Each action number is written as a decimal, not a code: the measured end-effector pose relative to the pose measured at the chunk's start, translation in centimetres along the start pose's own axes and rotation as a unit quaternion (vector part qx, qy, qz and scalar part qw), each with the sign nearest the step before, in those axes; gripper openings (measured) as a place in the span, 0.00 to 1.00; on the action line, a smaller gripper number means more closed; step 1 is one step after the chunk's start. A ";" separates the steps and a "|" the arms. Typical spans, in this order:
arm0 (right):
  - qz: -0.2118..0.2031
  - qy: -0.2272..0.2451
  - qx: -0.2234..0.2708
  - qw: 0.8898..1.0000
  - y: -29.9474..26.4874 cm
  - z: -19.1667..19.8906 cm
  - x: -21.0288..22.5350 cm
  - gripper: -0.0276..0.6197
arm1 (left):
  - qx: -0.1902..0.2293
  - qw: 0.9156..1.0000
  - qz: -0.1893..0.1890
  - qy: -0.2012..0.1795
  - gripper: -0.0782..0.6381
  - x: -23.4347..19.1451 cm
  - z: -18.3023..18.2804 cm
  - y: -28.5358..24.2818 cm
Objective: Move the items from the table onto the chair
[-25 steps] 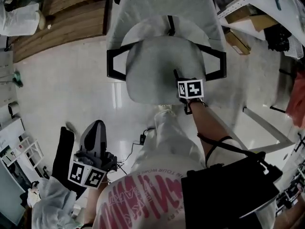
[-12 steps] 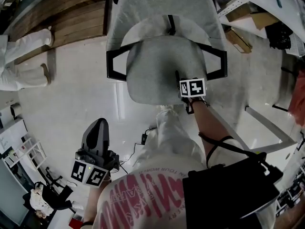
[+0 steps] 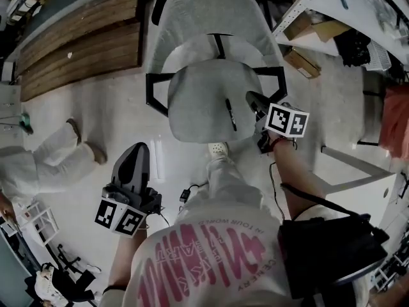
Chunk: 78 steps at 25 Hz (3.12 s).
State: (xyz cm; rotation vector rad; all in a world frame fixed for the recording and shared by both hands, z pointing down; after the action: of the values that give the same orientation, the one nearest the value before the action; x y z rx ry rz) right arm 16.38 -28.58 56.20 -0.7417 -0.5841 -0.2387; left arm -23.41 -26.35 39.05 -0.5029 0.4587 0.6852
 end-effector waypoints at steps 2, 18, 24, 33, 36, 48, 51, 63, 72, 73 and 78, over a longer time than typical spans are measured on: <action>-0.020 0.019 0.057 0.998 3.4 -1.4 -2.4 0.07 | 0.018 1.000 0.020 -0.006 0.12 0.3 0.0 0.5; -0.055 0.162 0.324 0.930 28.1 2.1 -19.3 0.06 | 0.077 0.982 0.137 -0.103 0.12 6.5 -1.8 11.5; -0.037 0.148 0.350 0.924 30.8 8.2 -20.6 0.07 | 0.049 0.975 0.205 -0.076 0.12 6.3 -0.2 13.6; 0.095 0.094 0.369 0.920 40.7 16.1 -19.2 0.07 | -0.033 0.939 0.331 -0.093 0.12 13.3 2.6 9.9; 0.146 0.060 0.393 0.906 44.9 19.8 -17.7 0.07 | -0.054 0.922 0.368 -0.107 0.12 16.4 4.4 9.1; 0.272 0.009 0.400 0.875 57.4 29.2 -12.5 0.07 | -0.137 0.867 0.466 -0.110 0.12 30.3 12.9 3.1; 0.298 0.018 0.363 0.883 59.7 30.9 -10.8 0.07 | -0.148 0.856 0.480 -0.119 0.12 34.0 14.5 2.4; 0.240 0.175 0.158 0.941 60.2 29.9 -0.6 0.52 | -0.144 0.872 0.442 -0.152 0.12 38.9 17.6 2.0; 0.166 0.340 -0.089 0.921 52.8 25.6 4.7 0.68 | -0.160 0.894 0.384 -0.167 0.12 37.1 17.5 2.1; 0.163 0.352 -0.102 0.916 52.1 25.5 4.9 0.69 | -0.160 0.895 0.381 -0.167 0.12 36.9 17.5 2.2; 0.169 0.365 -0.103 0.910 51.6 25.5 5.7 0.68 | -0.155 0.896 0.380 -0.167 0.12 36.7 17.3 2.9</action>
State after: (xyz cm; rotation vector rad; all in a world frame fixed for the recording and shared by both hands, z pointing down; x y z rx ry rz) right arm 31.27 26.25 45.31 -0.8749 0.2902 -0.2364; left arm 3.76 2.99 31.66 -0.4862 0.2039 1.5933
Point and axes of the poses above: the fingertips, and each gripper's own axes: y backward along the fingers, x to its right, z out of its underside, the point moved 10 cm from there along y, backward along the fingers, and after that the axes turned 8 degrees about y, right-handed, at the moved point
